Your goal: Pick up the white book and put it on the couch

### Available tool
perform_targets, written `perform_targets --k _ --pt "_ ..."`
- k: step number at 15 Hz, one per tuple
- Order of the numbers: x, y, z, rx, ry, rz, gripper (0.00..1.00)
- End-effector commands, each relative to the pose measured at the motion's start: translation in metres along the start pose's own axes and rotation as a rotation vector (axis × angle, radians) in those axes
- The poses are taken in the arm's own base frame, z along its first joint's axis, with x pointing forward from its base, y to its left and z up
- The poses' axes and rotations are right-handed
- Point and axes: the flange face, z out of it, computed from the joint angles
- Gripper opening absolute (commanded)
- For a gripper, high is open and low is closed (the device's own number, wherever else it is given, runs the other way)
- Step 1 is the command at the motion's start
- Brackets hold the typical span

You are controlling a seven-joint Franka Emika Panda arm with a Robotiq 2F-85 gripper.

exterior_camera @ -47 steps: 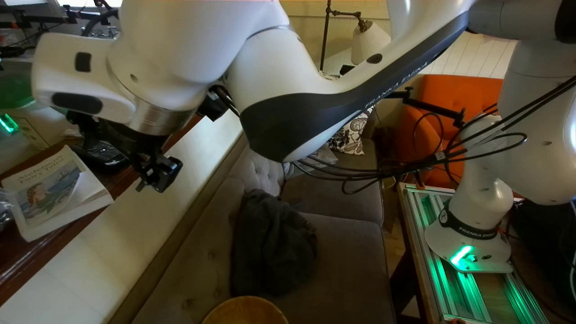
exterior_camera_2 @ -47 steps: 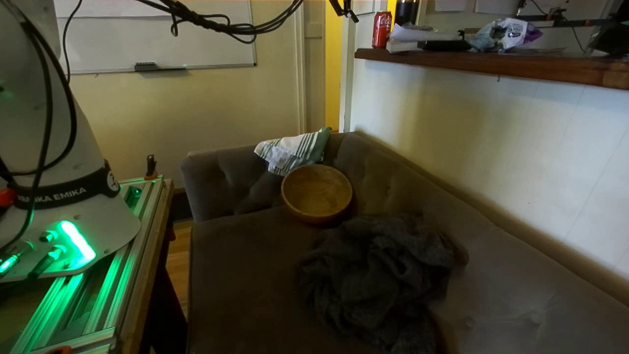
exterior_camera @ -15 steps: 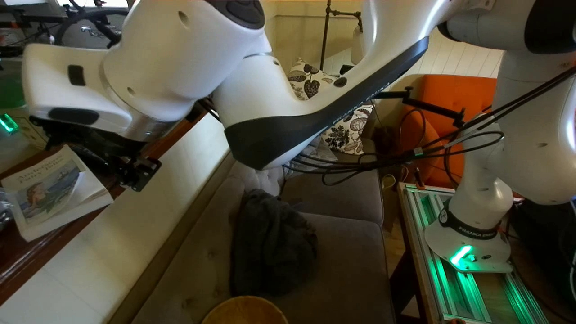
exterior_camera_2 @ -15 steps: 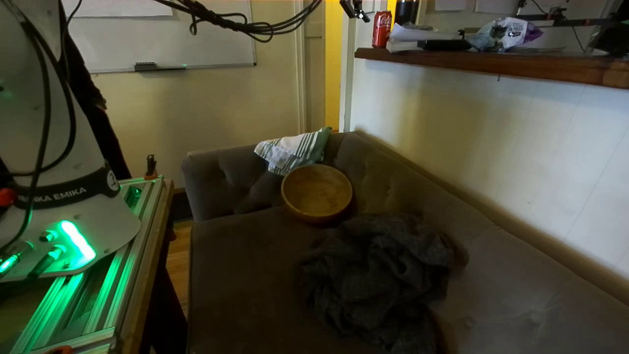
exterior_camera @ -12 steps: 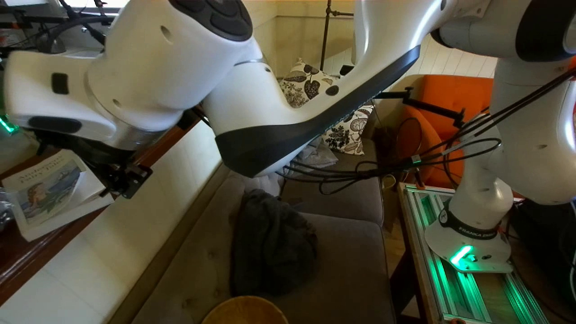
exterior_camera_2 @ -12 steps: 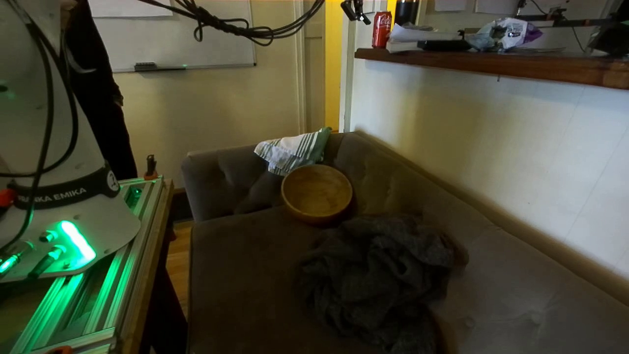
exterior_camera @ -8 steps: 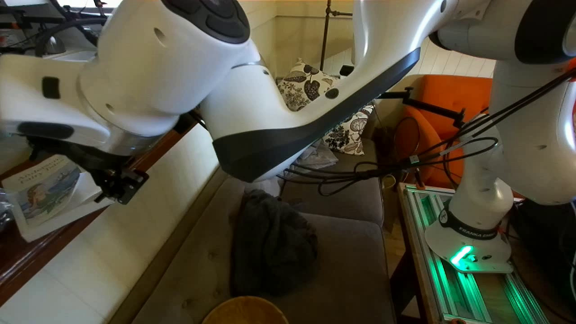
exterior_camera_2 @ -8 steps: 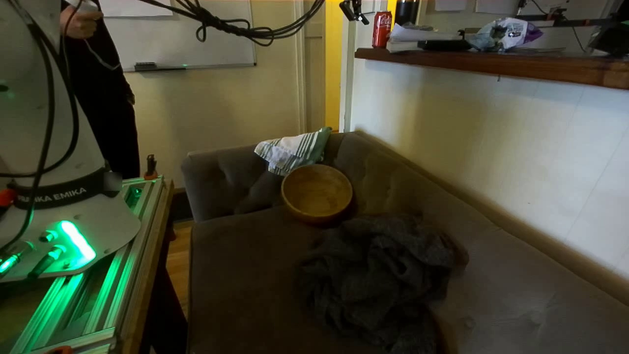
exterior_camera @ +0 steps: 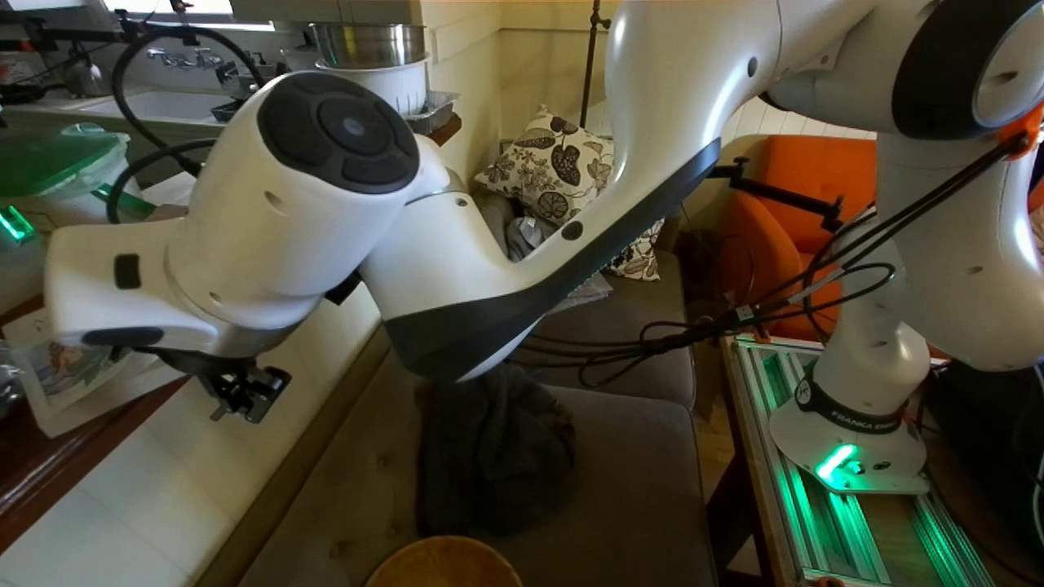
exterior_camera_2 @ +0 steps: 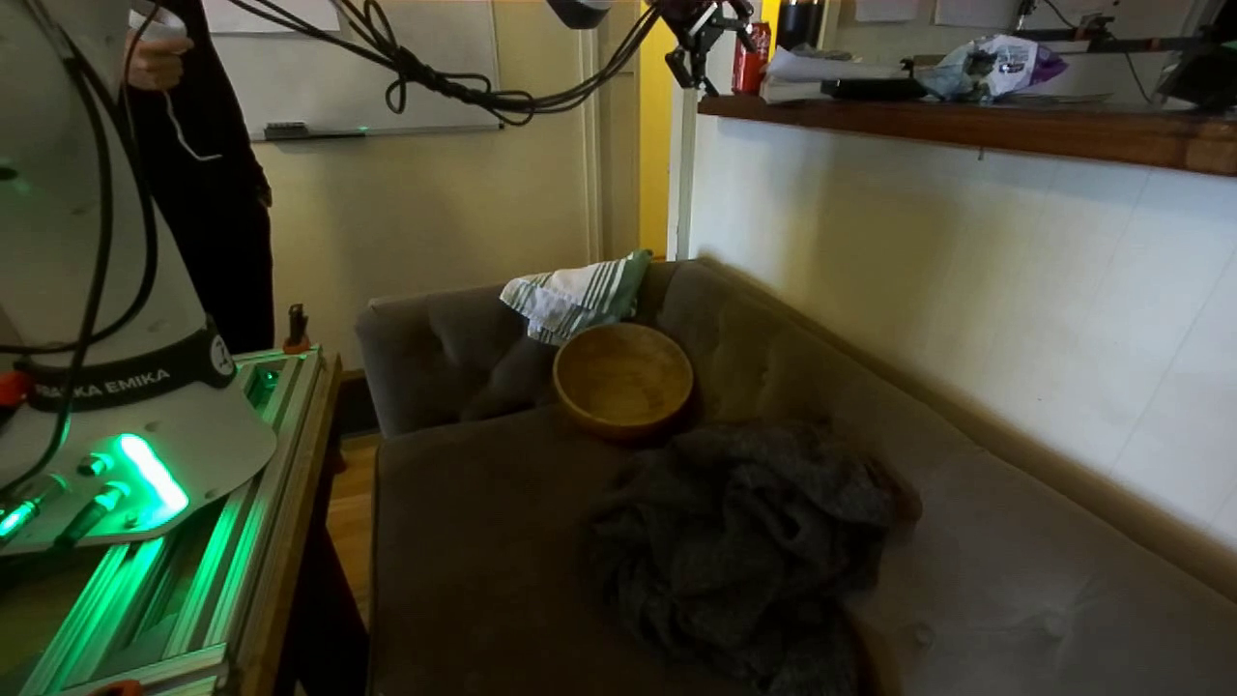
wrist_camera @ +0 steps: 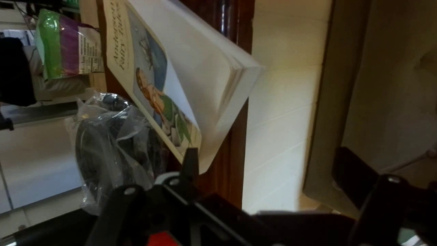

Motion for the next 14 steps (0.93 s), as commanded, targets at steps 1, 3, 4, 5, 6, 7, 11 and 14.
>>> perform_targets --k 1,3,4,5,6,7,11,14 --pt "0.006 0.001 0.001 -0.001 0.002 0.046 1.00" --pt "0.008 0.006 -0.008 -0.025 0.011 0.055 1.00" --pt "0.009 0.009 -0.013 -0.038 0.019 0.059 1.00" --pt "0.010 0.013 -0.018 -0.054 0.023 0.065 1.00" --pt "0.013 0.017 -0.021 -0.066 0.031 0.070 1.00" --pt "0.018 0.021 -0.019 -0.080 0.024 0.071 1.00" --pt "0.031 0.033 -0.014 -0.120 0.005 0.083 1.00" --pt "0.037 0.033 -0.002 -0.117 -0.026 0.093 1.00"
